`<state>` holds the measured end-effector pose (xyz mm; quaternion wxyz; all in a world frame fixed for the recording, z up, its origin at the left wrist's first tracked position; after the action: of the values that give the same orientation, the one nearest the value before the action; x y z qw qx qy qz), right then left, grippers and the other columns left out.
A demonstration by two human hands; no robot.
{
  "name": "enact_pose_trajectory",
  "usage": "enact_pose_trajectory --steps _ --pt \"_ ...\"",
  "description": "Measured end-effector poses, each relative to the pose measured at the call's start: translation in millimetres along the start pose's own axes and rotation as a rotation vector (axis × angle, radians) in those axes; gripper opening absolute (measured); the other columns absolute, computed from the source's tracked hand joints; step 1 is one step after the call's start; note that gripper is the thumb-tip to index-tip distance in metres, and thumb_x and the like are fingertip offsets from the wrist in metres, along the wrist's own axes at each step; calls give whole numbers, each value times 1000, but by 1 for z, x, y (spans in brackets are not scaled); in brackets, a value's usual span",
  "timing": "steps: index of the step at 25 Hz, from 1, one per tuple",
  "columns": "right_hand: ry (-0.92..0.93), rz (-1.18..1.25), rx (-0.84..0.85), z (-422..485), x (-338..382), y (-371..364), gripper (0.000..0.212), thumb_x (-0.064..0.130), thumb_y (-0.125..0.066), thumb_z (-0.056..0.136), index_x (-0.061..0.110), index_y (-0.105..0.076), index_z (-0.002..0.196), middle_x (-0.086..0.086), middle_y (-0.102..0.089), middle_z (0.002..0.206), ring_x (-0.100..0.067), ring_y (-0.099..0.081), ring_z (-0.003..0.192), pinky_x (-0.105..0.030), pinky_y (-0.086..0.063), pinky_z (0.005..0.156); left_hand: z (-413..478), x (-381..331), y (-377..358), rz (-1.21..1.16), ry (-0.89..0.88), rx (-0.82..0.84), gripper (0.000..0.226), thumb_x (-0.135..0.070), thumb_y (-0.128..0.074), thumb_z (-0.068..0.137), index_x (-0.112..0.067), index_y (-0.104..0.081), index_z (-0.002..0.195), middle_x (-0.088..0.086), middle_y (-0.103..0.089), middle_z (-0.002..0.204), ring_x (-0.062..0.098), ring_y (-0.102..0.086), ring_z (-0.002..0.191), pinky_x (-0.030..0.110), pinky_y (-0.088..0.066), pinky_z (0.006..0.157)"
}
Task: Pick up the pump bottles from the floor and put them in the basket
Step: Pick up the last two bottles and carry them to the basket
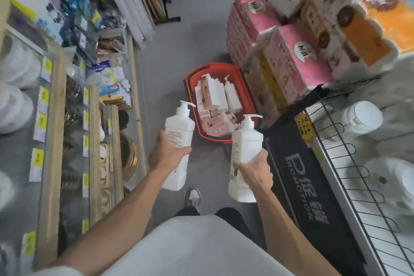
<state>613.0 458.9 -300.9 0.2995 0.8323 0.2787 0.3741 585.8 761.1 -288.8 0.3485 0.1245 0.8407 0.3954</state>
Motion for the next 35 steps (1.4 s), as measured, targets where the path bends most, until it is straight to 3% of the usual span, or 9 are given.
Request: enact_pose_trajectory --steps 9,18,24,31,35 --pt "-36 50 -24 83 90 -6 78 45 -83 70 21 -33 126 2 -53 99 -21 -58 87 -35 -44 67 124 -81 26 32 -38 10 70 -48 -78 54 -23 -37 105 -1 -61 100 31 -64 85 44 -55 78" --pt "-28 22 3 194 155 -2 81 53 -85 68 28 -31 122 4 -54 100 -20 -62 90 -36 -47 66 212 -143 8 55 29 4 67 -41 -83 64 -20 -36 107 1 -60 100 27 -61 79 34 -45 65" --pt "-51 51 35 260 178 -25 76 48 -85 68 30 -29 116 7 -51 97 -20 -60 91 -36 -45 69 271 -162 -32 33 83 39 65 -38 -83 66 -18 -37 108 1 -58 102 26 -57 77 32 -39 62" --pt "-100 62 23 346 174 -84 82 43 -84 68 23 -34 131 6 -53 104 -19 -53 89 -36 -41 75 357 -156 -107 48 96 96 67 -42 -81 62 -18 -38 108 -1 -60 107 29 -62 85 42 -54 76" --pt "-60 12 35 399 170 -119 79 42 -84 69 24 -34 128 10 -51 96 -19 -54 89 -37 -43 76 405 -141 -151 -78 137 107 62 -38 -80 60 -22 -39 104 -4 -62 100 21 -64 80 41 -56 73"
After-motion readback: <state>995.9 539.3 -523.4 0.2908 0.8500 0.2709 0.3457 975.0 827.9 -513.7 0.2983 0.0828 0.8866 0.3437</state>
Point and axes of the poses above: each hand's wrist, its own z-axis towards the middle knuckle, its own y-axis out of the back of the hand, x = y × z, the point moved 7 cm from there along z, towards the middle knuckle
